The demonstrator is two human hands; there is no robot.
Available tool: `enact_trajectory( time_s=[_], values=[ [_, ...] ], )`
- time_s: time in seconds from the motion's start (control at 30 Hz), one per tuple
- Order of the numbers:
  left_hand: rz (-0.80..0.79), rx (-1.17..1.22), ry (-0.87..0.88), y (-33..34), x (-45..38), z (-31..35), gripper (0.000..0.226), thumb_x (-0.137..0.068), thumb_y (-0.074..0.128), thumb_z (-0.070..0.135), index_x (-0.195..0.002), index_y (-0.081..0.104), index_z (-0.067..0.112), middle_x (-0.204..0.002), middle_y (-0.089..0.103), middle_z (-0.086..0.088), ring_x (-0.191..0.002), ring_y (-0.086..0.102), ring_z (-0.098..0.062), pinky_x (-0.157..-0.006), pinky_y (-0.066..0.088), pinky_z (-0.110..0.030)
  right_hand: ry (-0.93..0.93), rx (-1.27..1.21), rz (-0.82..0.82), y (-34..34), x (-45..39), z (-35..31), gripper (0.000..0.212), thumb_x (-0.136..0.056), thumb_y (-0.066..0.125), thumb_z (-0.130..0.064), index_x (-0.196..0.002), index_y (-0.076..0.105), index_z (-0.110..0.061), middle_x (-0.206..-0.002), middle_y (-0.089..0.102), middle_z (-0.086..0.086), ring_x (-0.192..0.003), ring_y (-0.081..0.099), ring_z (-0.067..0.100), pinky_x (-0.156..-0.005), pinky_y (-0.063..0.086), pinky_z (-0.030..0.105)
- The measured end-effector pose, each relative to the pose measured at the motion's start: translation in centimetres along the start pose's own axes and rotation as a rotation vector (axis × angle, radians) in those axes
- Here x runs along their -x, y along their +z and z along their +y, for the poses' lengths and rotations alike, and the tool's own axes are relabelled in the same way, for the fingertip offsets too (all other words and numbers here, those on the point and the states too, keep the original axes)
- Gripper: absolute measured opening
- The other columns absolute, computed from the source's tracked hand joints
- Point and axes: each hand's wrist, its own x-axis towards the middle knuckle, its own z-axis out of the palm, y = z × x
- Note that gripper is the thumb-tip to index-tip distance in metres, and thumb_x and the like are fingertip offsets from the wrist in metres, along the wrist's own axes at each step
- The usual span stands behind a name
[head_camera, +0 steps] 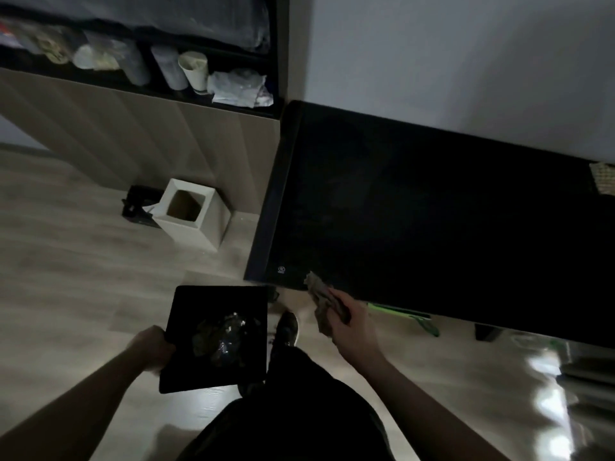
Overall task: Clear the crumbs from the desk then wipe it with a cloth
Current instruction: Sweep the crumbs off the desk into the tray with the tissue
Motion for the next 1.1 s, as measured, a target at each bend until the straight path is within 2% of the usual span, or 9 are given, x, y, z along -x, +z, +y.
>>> enact_trajectory(
  time_s=[0.13, 0.23, 0.33, 0.53, 0.67, 0.77, 0.87, 0.97, 1.1],
  values=[
    [0.025, -0.095, 0.012, -3.3, -2.6, -1.2, 0.03, -0.086, 0.06, 0.028, -0.097, 0.071, 0.002, -0.093, 0.075, -0.013, -0.089, 0.073, -0.027, -0.062, 0.046, -0.024, -0.013, 0.005, -0.059, 2.1, -3.4, -2.4, 0.035, -0.098, 0.063, -0.023, -0.126, 0.065, -0.046, -0.107, 0.075, -0.01, -0.095, 0.073, 0.012, -0.087, 0.063, 0.044],
    [0.035, -0.17, 0.015, -6.4, -4.6, -1.6, 0.034, -0.088, 0.059, 0.03, -0.107, 0.068, 0.003, -0.102, 0.074, -0.01, -0.098, 0.072, -0.025, -0.066, 0.047, -0.024, -0.06, 0.02, -0.075, 3.6, -6.1, -5.2, 0.038, -0.099, 0.063, -0.018, -0.125, 0.064, -0.046, -0.112, 0.072, -0.016, -0.101, 0.071, 0.007, -0.094, 0.06, 0.037],
    [0.04, -0.221, 0.005, -8.8, -6.3, -1.5, 0.031, -0.088, 0.059, 0.029, -0.107, 0.068, 0.007, -0.103, 0.074, -0.007, -0.098, 0.072, -0.023, -0.066, 0.048, -0.023, -0.092, 0.025, -0.044, 4.9, -8.1, -7.4, 0.038, -0.099, 0.065, -0.018, -0.133, 0.066, -0.034, -0.118, 0.072, -0.016, -0.106, 0.068, 0.001, -0.098, 0.058, 0.033],
    [0.061, -0.354, 0.064, -13.7, -11.3, -1.0, 0.031, -0.088, 0.057, 0.029, -0.112, 0.067, 0.011, -0.112, 0.073, -0.006, -0.106, 0.07, -0.023, -0.078, 0.053, -0.027, -0.084, -0.015, 0.023, 7.7, -10.6, -9.8, 0.041, -0.098, 0.065, -0.011, -0.135, 0.066, -0.03, -0.121, 0.071, -0.017, -0.109, 0.068, 0.0, -0.098, 0.058, 0.037],
    [0.007, -0.322, 0.11, -16.2, -15.4, 0.0, 0.035, -0.09, 0.055, 0.031, -0.115, 0.064, 0.008, -0.113, 0.072, -0.007, -0.106, 0.069, -0.024, -0.079, 0.052, -0.028, -0.096, -0.017, 0.116, 10.1, -11.7, -11.5, 0.045, -0.099, 0.064, -0.008, -0.136, 0.064, -0.033, -0.121, 0.07, -0.024, -0.113, 0.066, -0.003, -0.1, 0.058, 0.034],
    [-0.01, -0.258, 0.119, -17.0, -18.7, 1.4, 0.031, -0.09, 0.054, 0.025, -0.114, 0.061, 0.007, -0.114, 0.069, -0.01, -0.105, 0.068, -0.026, -0.078, 0.052, -0.027, -0.124, -0.074, 0.228, 11.6, -13.1, -12.7, 0.048, -0.1, 0.063, -0.004, -0.132, 0.061, -0.04, -0.124, 0.066, -0.036, -0.12, 0.062, -0.008, -0.103, 0.052, 0.019],
    [-0.029, -0.212, 0.117, -16.9, -22.0, 3.2, 0.023, -0.087, 0.055, 0.023, -0.105, 0.06, 0.01, -0.109, 0.069, -0.01, -0.101, 0.069, -0.027, -0.075, 0.053, -0.029, -0.143, -0.077, 0.342, 12.4, -16.0, -13.2, 0.046, -0.101, 0.064, -0.008, -0.137, 0.06, -0.036, -0.134, 0.064, -0.027, -0.127, 0.058, -0.006, -0.111, 0.048, 0.023],
    [-0.036, -0.177, 0.105, -16.0, -25.8, 4.9, 0.009, -0.087, 0.053, 0.02, -0.091, 0.056, 0.012, -0.101, 0.07, -0.01, -0.093, 0.07, -0.027, -0.067, 0.053, -0.028, -0.19, -0.032, 0.455, 12.5, -19.8, -12.9, 0.05, -0.099, 0.064, -0.003, -0.136, 0.061, -0.036, -0.135, 0.062, -0.024, -0.13, 0.056, -0.005, -0.114, 0.045, 0.025],
    [-0.053, -0.13, 0.115, -14.0, -32.5, 7.4, 0.02, -0.084, 0.055, 0.02, -0.095, 0.066, 0.009, -0.091, 0.071, -0.009, -0.082, 0.071, -0.025, -0.061, 0.054, -0.027, -0.237, 0.006, 0.587, 11.2, -25.8, -12.3, 0.051, -0.098, 0.061, 0.002, -0.138, 0.061, -0.029, -0.143, 0.058, -0.014, -0.136, 0.054, 0.002, -0.117, 0.041, 0.025]
  ],
)
